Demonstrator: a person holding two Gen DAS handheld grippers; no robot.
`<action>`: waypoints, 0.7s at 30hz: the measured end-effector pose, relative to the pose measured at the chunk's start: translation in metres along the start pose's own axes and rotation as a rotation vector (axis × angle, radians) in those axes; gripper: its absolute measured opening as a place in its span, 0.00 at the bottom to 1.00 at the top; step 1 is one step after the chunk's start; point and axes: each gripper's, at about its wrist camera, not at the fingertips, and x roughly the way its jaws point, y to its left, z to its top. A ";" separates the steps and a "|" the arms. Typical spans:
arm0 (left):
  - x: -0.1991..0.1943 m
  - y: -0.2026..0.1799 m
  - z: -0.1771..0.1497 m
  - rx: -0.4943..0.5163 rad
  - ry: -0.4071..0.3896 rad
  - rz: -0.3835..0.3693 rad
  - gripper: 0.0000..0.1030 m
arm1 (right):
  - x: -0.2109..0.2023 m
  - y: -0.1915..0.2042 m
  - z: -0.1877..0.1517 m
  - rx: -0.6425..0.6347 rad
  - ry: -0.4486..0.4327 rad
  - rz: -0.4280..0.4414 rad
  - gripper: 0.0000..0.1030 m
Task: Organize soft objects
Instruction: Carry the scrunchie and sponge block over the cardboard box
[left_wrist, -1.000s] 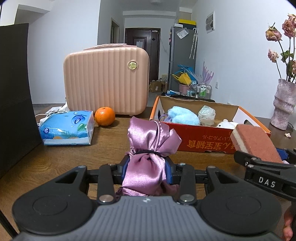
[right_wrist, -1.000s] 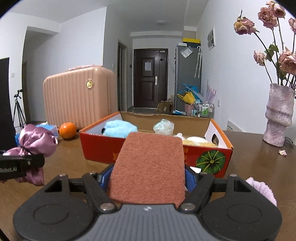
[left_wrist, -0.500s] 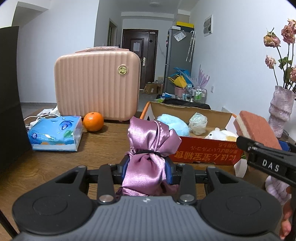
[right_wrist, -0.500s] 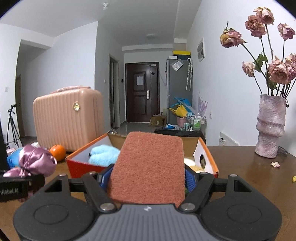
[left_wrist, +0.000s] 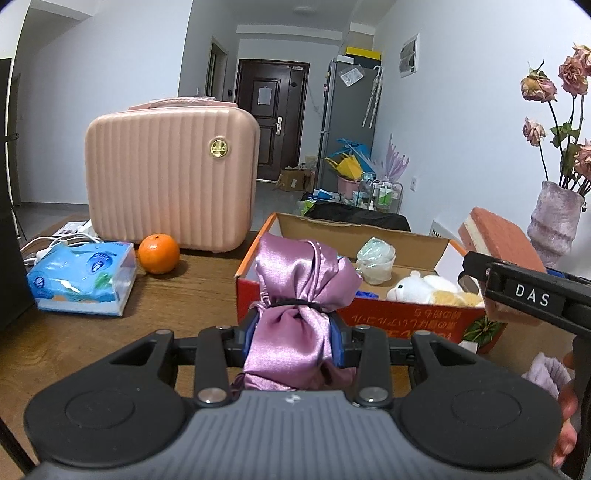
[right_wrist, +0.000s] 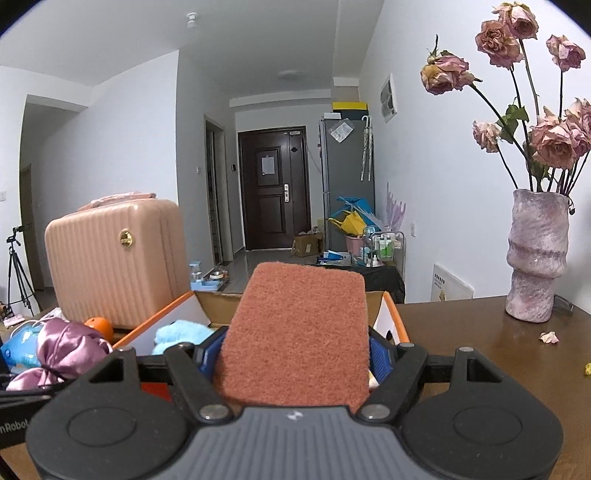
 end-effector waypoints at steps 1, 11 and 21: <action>0.002 -0.002 0.001 -0.001 -0.001 -0.002 0.37 | 0.002 -0.001 0.002 -0.001 0.000 -0.001 0.72; 0.028 -0.023 0.014 0.002 -0.007 -0.025 0.37 | 0.026 -0.012 0.019 -0.033 0.024 -0.011 0.72; 0.059 -0.038 0.025 0.013 -0.003 -0.050 0.37 | 0.054 -0.022 0.037 -0.038 0.045 -0.032 0.72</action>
